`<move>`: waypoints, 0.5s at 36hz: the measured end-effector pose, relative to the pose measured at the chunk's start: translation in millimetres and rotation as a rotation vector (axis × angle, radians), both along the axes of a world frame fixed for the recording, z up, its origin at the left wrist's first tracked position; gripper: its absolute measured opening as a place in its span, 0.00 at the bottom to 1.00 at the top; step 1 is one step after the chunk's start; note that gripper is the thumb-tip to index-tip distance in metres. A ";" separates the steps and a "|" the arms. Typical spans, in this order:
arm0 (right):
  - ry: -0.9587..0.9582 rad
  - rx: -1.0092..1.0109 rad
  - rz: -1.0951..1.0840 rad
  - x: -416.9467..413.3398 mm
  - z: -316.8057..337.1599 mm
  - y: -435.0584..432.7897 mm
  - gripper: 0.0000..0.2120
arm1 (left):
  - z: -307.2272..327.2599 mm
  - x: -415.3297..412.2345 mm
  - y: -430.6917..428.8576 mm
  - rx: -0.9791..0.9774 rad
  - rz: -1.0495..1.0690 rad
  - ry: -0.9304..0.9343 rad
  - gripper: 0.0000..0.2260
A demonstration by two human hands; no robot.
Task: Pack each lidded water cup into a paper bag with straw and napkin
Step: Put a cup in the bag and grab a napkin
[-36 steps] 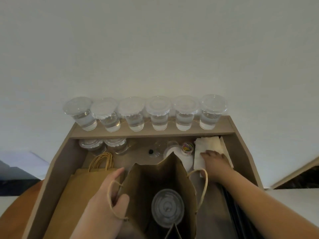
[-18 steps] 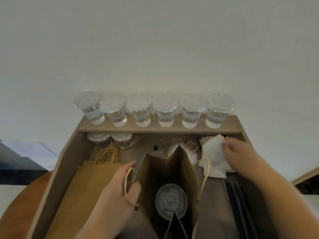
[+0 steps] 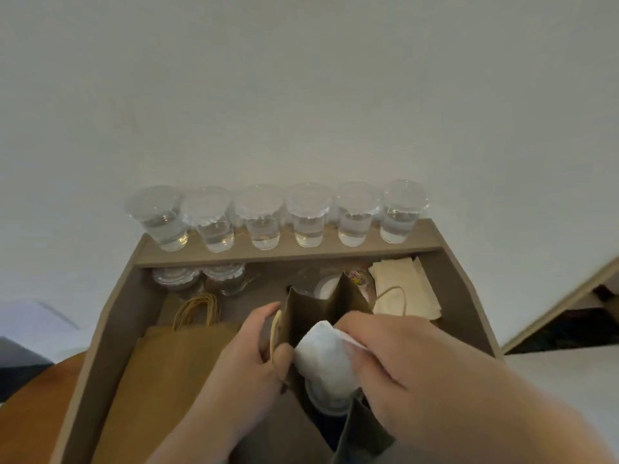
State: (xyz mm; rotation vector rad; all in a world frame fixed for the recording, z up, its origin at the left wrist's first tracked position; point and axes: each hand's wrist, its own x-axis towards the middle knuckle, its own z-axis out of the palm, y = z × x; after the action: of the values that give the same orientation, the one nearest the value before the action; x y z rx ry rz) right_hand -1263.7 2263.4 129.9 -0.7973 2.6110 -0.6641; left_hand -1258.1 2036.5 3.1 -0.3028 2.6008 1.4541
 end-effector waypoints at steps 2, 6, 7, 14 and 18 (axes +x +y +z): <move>0.020 0.083 -0.044 -2.9 -16.2 -5.2 0.09 | 0.0 0.4 -0.8 -0.011 -0.022 0.011 0.24; 0.043 0.113 -0.163 -10.5 -44.5 -14.9 0.07 | -1.1 0.7 -1.4 0.011 -0.074 0.052 0.24; 0.070 0.101 -0.200 -12.2 -52.4 -16.7 0.06 | -1.1 0.3 -1.4 0.028 -0.086 0.055 0.24; 0.090 0.050 -0.228 -7.2 -75.0 -23.6 0.24 | -1.5 -6.9 -2.6 0.097 -0.151 0.073 0.23; 0.185 -0.076 -0.200 21.1 -50.6 -13.5 0.28 | -4.9 -11.5 -8.8 0.242 -0.132 0.067 0.16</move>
State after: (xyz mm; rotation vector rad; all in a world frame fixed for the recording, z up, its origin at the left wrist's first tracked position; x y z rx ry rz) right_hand -1242.5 2249.9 79.3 -0.6521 2.8760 -0.7817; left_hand -1269.7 2027.7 -1.9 -0.0535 2.4058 1.7345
